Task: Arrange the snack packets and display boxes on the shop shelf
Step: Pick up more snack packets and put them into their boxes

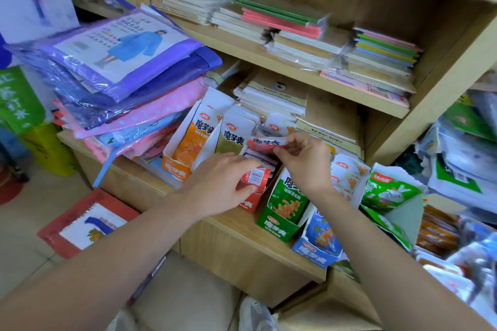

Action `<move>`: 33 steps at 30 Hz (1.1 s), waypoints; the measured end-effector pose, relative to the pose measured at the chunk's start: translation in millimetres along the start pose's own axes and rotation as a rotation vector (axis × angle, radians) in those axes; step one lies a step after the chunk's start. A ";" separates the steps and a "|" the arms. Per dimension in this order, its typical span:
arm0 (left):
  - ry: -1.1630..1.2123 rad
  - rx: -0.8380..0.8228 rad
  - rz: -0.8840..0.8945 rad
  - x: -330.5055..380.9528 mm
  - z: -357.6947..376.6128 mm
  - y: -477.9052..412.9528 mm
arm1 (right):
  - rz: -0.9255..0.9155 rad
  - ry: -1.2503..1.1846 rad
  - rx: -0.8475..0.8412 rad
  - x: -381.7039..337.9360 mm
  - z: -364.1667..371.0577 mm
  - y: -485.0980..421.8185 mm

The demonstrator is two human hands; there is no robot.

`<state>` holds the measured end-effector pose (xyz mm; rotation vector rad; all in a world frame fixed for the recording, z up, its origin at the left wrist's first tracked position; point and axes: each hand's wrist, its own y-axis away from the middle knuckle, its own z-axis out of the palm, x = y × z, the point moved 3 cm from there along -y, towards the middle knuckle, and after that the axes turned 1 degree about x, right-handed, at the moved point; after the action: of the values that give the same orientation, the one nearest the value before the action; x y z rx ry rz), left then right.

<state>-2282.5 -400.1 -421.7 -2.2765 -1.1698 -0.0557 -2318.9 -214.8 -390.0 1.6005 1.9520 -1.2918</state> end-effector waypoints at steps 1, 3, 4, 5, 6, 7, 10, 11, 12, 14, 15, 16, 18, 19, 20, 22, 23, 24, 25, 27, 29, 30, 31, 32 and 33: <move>0.004 0.005 0.004 0.4 -0.1 0.4 | 0.000 -0.016 0.012 -1.4 0.4 -0.4; 0.018 0.009 0.018 0.5 -0.6 2.4 | -0.012 -0.035 0.002 -6.0 4.5 0.3; 0.033 0.018 0.022 0.1 -1.3 3.7 | -0.031 -0.012 -0.021 -7.4 7.0 2.0; 0.047 0.026 0.021 -0.2 -2.6 5.3 | -0.074 0.047 -0.048 -7.9 8.9 4.4; 0.056 0.037 0.026 -0.2 -4.1 6.7 | -0.136 0.129 -0.073 -7.2 10.7 6.8; 0.054 0.049 0.036 -0.3 -5.8 8.0 | -0.198 0.208 -0.095 -5.8 10.9 9.0; 0.055 0.080 0.065 0.4 -9.2 12.7 | -0.282 0.273 -0.128 -5.6 5.2 12.5; 0.062 0.080 0.061 0.5 -10.0 13.9 | -0.303 0.254 -0.120 -8.7 2.7 12.5; 0.067 0.085 0.064 0.1 -10.3 14.7 | -0.347 0.233 -0.101 -13.7 1.4 11.5; 0.072 0.101 0.079 0.5 -10.8 16.0 | -0.469 0.212 -0.071 -24.0 3.9 7.8; 0.078 0.103 0.082 0.6 -10.5 17.0 | -0.524 0.220 -0.061 -25.9 6.9 5.6; 0.090 0.108 0.089 -0.1 -9.5 17.9 | -0.554 0.248 -0.056 -24.1 10.9 3.4; 0.103 0.105 0.095 -2.9 -9.5 20.5 | -0.526 0.354 -0.073 -15.1 18.2 -1.7; 0.102 0.108 0.094 -4.5 -10.2 22.2 | -0.471 0.411 -0.110 -8.4 21.7 -4.2; 0.092 0.123 0.101 -6.5 -10.7 23.5 | -0.415 0.454 -0.161 -4.7 23.7 -5.7; 0.065 0.164 0.109 -8.2 -12.5 24.3 | -0.339 0.493 -0.259 -1.7 23.2 -6.9; 0.063 0.185 0.097 -8.7 -13.6 23.9 | -0.307 0.457 -0.286 -2.1 19.2 -6.0; 0.083 0.208 0.075 -10.3 -14.7 23.1 | -0.264 0.374 -0.289 -2.4 12.6 -3.9; 0.121 0.229 0.026 -12.0 -16.5 22.2 | -0.213 0.265 -0.272 -3.4 3.8 -0.5; 0.256 0.246 -0.102 -16.7 -17.6 19.2 | -0.117 0.029 -0.266 -4.0 -11.3 7.4; 0.371 0.270 -0.202 -16.2 -20.3 12.0 | -0.008 -0.148 -0.337 -3.8 -15.3 14.2; 0.405 0.302 -0.242 -14.1 -23.5 7.1 | 0.028 -0.203 -0.393 -5.6 -14.1 17.6; 0.431 0.350 -0.283 -12.5 -28.1 1.7 | 0.041 -0.223 -0.446 -7.7 -11.8 20.1; 0.464 0.396 -0.306 -11.7 -33.6 -4.0 | 0.039 -0.222 -0.491 -9.8 -8.9 22.4; 0.488 0.440 -0.332 -10.6 -40.2 -9.6 | 0.043 -0.218 -0.527 -11.9 -6.5 25.4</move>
<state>-2287.7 -423.9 -386.7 -1.5542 -1.1416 -0.4143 -2290.2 -217.8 -389.3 1.1821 1.8991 -0.7987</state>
